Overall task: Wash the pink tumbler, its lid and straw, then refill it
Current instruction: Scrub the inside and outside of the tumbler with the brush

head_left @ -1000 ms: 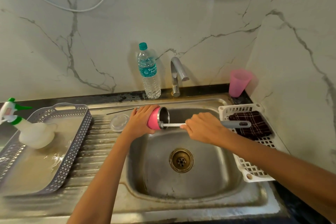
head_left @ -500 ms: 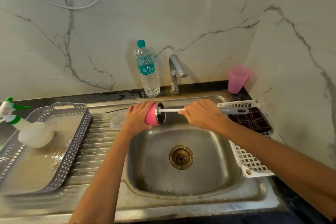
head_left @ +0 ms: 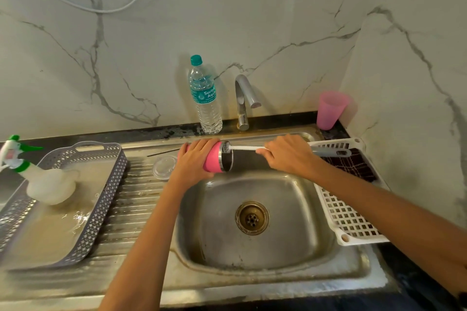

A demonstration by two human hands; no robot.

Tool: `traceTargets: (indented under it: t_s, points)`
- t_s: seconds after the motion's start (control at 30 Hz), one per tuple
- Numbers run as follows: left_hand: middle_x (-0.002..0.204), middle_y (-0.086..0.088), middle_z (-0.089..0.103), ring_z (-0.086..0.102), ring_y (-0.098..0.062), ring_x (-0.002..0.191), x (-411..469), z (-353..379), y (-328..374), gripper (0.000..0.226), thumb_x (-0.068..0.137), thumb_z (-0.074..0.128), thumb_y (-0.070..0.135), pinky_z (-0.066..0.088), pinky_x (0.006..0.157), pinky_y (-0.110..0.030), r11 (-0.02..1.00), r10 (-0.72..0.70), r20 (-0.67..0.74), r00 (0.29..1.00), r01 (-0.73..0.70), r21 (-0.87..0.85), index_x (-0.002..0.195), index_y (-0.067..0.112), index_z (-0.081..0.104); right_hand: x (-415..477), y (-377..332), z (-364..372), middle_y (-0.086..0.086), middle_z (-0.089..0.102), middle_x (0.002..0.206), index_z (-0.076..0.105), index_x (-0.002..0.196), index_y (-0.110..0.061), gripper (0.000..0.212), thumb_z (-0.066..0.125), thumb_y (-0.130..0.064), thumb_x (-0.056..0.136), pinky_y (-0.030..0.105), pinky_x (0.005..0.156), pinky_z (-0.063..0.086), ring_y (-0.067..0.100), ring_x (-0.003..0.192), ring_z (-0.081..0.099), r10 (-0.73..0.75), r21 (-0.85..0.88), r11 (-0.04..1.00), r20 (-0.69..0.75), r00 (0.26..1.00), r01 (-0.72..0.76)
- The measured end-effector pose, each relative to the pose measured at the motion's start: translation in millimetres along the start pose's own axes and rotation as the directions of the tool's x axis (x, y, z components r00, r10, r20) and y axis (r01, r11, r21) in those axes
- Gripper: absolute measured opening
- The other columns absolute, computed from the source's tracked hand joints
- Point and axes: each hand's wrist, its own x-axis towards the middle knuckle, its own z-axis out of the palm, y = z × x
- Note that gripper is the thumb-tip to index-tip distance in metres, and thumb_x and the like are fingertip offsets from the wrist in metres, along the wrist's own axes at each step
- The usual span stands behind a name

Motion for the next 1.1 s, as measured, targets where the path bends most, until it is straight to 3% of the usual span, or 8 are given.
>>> traceTargets:
  t_s: [0.1,0.23,0.37,0.47,0.57,0.77,0.87,1.1]
  points:
    - [0.136,0.001,0.054,0.05,-0.025,0.126,3,-8,-3,0.092,0.059,0.084,0.029,0.033,0.108,-0.058,1.0,-0.009,-0.068,0.998,0.01,0.021,0.14,0.024,0.042,-12,-9,11,-0.003,0.05,0.063,0.06,0.085,-0.019,0.047,0.028,-0.047,0.103,0.026,0.053,0.035,0.011,0.054,0.047,-0.002,0.069,0.998,0.045,0.999,-0.002]
    - [0.136,0.0,0.054,0.051,-0.026,0.125,-1,-4,-3,0.094,0.057,0.086,0.03,0.035,0.107,-0.053,0.999,-0.035,-0.01,0.999,0.035,0.003,0.141,0.023,0.043,-20,-23,1,-0.001,0.054,0.065,0.06,0.086,-0.018,0.044,0.029,-0.044,0.103,0.026,0.053,0.036,0.012,0.054,0.048,-0.1,0.029,0.995,0.022,0.995,0.1]
    - [0.138,0.001,0.052,0.049,-0.023,0.128,-9,3,2,0.094,0.06,0.086,0.033,0.034,0.11,-0.05,0.999,-0.039,-0.006,0.999,0.039,-0.031,0.142,0.023,0.041,-2,-6,-10,-0.002,0.051,0.061,0.058,0.078,-0.019,0.048,0.028,-0.048,0.102,0.025,0.052,0.035,0.01,0.051,0.045,-0.024,-0.034,0.999,0.001,1.0,0.024]
    - [0.136,0.001,0.054,0.05,-0.023,0.125,-8,-3,0,0.09,0.06,0.084,0.033,0.033,0.109,-0.052,0.999,-0.009,-0.088,0.996,0.014,0.049,0.14,0.024,0.043,-10,-10,5,-0.003,0.049,0.061,0.058,0.081,-0.02,0.045,0.029,-0.047,0.102,0.028,0.054,0.039,0.012,0.053,0.046,0.031,0.044,0.999,0.036,0.999,-0.032]
    - [0.137,0.001,0.054,0.05,-0.024,0.126,-6,-6,0,0.092,0.059,0.085,0.033,0.035,0.107,-0.056,0.997,-0.012,-0.064,0.998,0.017,0.079,0.14,0.025,0.043,-27,-28,10,-0.003,0.046,0.06,0.058,0.082,-0.02,0.044,0.03,-0.046,0.102,0.029,0.056,0.036,0.014,0.054,0.045,-0.021,0.104,0.995,0.076,0.997,0.013]
    - [0.136,-0.001,0.054,0.051,-0.025,0.124,-18,1,2,0.095,0.059,0.086,0.033,0.037,0.106,-0.051,1.0,-0.018,-0.031,0.999,0.018,-0.01,0.141,0.023,0.041,-12,-16,-8,-0.005,0.045,0.06,0.053,0.073,-0.022,0.043,0.033,-0.046,0.102,0.023,0.049,0.029,0.011,0.052,0.043,-0.016,0.1,0.995,0.047,0.999,0.011]
    - [0.136,0.001,0.054,0.051,-0.025,0.125,-17,-4,4,0.092,0.06,0.086,0.033,0.033,0.109,-0.055,1.0,0.006,-0.053,0.999,-0.005,0.027,0.141,0.024,0.042,-17,-19,5,-0.005,0.047,0.06,0.06,0.08,-0.018,0.046,0.032,-0.047,0.102,0.027,0.053,0.038,0.013,0.055,0.048,0.037,0.11,0.993,0.066,0.997,-0.044]
    - [0.137,-0.001,0.051,0.05,-0.024,0.125,-18,-11,4,0.096,0.062,0.086,0.035,0.037,0.106,-0.045,0.991,-0.046,0.038,0.998,0.051,-0.127,0.144,0.024,0.037,-12,-26,-19,-0.004,0.051,0.062,0.058,0.077,-0.021,0.046,0.033,-0.051,0.1,0.024,0.052,0.036,0.011,0.053,0.045,-0.069,0.067,0.996,0.04,0.997,0.066]
